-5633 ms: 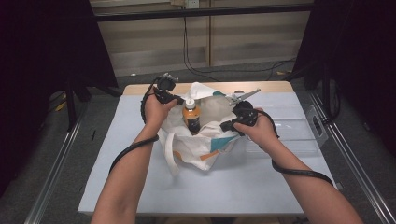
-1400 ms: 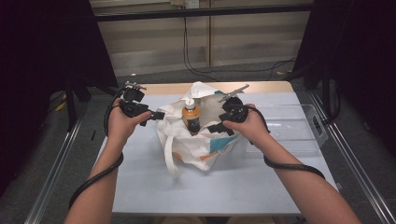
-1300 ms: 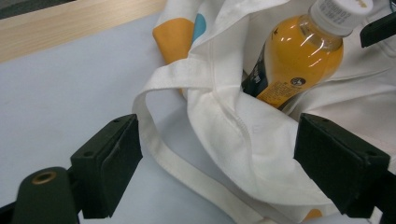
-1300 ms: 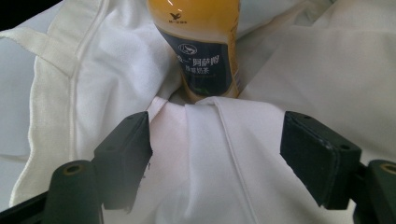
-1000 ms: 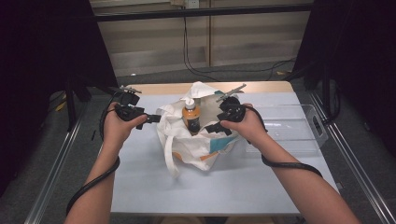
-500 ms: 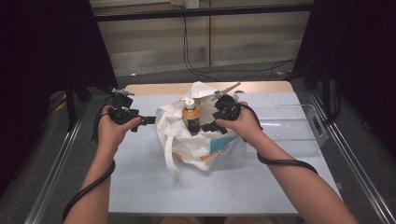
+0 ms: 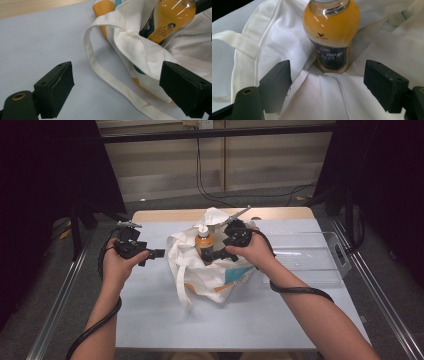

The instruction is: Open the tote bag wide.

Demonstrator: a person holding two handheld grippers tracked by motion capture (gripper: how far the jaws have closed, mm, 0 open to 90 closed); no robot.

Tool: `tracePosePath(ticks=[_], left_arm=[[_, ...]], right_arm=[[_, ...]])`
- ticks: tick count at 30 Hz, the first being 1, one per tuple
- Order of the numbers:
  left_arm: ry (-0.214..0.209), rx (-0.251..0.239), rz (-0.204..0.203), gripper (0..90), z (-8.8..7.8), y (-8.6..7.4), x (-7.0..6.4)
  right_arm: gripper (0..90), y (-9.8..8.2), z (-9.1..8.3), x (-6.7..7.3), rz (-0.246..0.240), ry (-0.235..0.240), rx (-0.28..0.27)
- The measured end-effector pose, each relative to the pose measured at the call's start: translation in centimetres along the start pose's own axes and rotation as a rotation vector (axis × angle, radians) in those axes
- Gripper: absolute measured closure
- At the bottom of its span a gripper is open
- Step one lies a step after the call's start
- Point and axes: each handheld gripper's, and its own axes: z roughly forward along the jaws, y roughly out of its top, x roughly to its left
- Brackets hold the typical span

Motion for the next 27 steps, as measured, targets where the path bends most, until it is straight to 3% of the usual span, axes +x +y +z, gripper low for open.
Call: tracePosePath(ticks=[27], left_arm=[[-0.030,-0.017,-0.018,11.3,-0.6,-2.1,-0.2]], right_arm=[[22.1,1.9,0.7,0.6,-0.028,-0.020,0.037]])
